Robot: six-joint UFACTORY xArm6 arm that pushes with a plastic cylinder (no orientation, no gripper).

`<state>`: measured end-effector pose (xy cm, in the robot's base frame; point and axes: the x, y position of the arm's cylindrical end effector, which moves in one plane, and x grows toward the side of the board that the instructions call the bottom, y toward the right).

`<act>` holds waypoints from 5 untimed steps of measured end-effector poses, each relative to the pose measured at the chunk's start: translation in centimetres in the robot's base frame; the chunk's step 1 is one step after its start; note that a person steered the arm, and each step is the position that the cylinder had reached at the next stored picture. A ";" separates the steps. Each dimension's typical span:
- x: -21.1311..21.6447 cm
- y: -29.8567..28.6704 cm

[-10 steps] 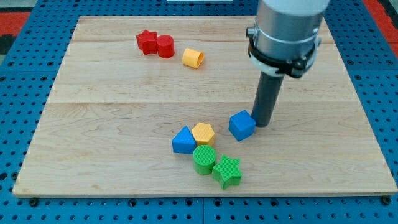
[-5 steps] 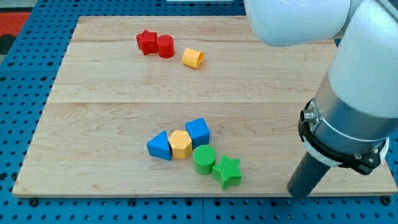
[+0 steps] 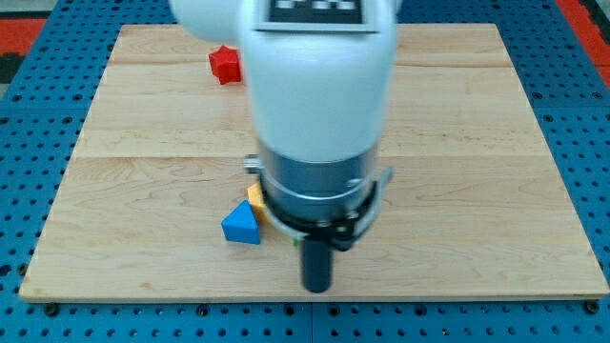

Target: Push the green blocks into the blue cube

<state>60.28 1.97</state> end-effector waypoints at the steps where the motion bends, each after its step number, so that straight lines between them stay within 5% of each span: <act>1: -5.8 5.1; 3: -28.7 2.3; 5: -39.6 -7.3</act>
